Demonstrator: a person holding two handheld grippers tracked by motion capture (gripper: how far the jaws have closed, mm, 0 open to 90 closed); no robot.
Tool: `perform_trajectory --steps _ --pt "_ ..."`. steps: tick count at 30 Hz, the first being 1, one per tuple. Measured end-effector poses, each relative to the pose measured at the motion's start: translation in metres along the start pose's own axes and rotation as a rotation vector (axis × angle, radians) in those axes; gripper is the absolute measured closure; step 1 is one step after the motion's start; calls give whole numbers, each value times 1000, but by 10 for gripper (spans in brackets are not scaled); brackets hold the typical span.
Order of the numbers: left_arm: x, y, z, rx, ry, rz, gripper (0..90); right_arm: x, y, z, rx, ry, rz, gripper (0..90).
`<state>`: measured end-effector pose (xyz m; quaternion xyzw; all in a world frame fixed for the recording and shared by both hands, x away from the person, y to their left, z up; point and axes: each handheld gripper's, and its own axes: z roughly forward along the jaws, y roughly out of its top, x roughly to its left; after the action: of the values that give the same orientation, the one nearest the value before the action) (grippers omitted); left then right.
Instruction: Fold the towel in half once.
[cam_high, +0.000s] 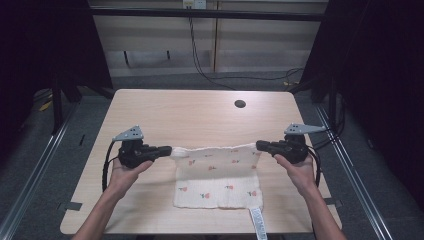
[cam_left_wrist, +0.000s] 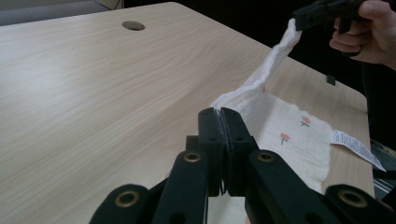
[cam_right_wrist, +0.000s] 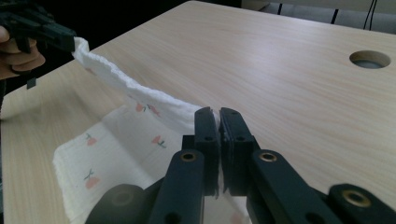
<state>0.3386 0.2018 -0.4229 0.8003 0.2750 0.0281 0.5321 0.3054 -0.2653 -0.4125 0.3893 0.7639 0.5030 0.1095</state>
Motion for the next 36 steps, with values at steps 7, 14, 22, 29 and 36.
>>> perform_trajectory --steps 7,14,22,29,36 --pt "-10 -10 2 48 -24 22 884 13 -15 -11 16 7 -26 868" --pt "-16 -15 -5 69 -30 44 884 22 -32 -17 54 14 -26 864" --pt "-31 -36 5 152 -68 48 883 39 -65 -4 164 22 -50 856" --pt "-36 -54 6 235 -92 44 880 33 -83 -7 215 -2 -25 834" --pt "-45 -60 16 297 -126 58 876 40 -94 -10 242 3 -37 816"
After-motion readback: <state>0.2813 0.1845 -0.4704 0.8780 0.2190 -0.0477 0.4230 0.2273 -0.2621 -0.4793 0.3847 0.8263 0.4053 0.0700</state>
